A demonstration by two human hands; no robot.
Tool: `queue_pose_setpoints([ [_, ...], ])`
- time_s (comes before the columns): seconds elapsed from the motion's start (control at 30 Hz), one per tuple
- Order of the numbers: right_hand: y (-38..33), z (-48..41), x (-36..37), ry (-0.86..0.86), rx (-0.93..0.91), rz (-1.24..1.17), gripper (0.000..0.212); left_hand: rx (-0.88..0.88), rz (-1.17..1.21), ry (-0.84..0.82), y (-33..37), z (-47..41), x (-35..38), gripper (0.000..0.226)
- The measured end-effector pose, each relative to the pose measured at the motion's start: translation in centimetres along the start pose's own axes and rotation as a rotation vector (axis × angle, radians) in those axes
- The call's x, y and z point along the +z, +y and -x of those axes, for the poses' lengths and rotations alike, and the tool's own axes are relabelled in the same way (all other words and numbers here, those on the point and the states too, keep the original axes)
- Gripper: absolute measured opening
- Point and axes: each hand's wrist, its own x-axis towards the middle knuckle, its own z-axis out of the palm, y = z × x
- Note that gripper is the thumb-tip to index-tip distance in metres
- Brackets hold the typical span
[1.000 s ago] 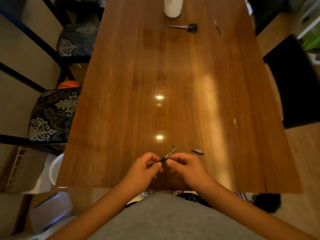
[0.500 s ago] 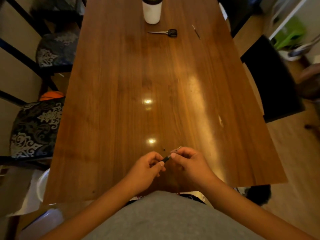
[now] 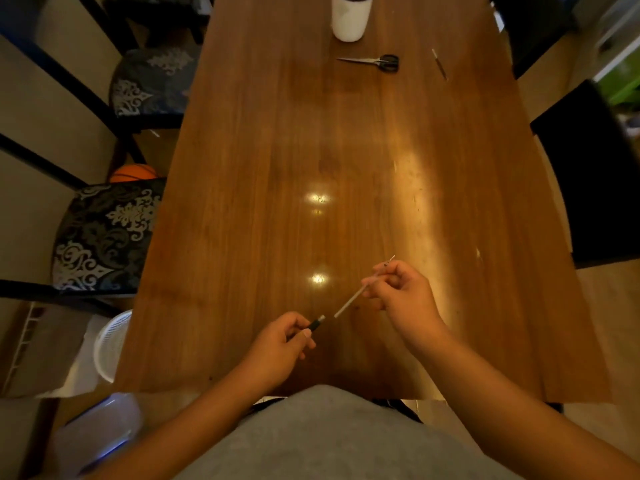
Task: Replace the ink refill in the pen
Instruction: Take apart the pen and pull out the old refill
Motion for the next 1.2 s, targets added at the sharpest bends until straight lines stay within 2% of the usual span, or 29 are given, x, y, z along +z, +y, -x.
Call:
queue_pose_setpoints([
  [0.1, 0.5, -1.0, 0.8, 0.024, -0.027, 0.111, 0.008, -0.031, 0.024, 0.027, -0.9, -0.3, -1.0, 0.015],
  [0.17, 1.5, -1.8, 1.5, 0.045, -0.011, 0.272, 0.003, -0.039, 0.029, 0.041, -1.6, -0.5, -1.7, 0.017],
  [0.33, 4.8, -4.0, 3.4, 0.029, 0.061, 0.617, 0.014, -0.044, 0.04, 0.079, -3.1, -0.8, -3.1, 0.021],
  [0.53, 6.3, -5.4, 5.3, 0.004, 0.052, 0.839, 0.016, -0.052, 0.041, 0.088, -4.4, -0.7, -4.4, 0.019],
  [0.63, 6.4, -5.6, 5.9, 0.001, 0.048, 0.899, 0.018, -0.055, 0.03, 0.084, -4.7, -0.4, -4.8, 0.013],
  [0.9, 6.8, -5.6, 6.5, 0.001, -0.003, 0.981, 0.003, -0.059, 0.018, 0.074, -4.9, -0.2, -5.7, 0.006],
  [1.07, 6.5, -5.5, 6.5, -0.008, -0.014, 1.004, 0.007, -0.046, 0.001, 0.07, -4.7, -0.1, -5.6, 0.004],
  [1.2, 6.3, -4.3, 4.6, 0.064, -0.082, 0.961, 0.016, -0.019, -0.073, 0.093, -4.4, -0.5, -5.1, 0.011],
])
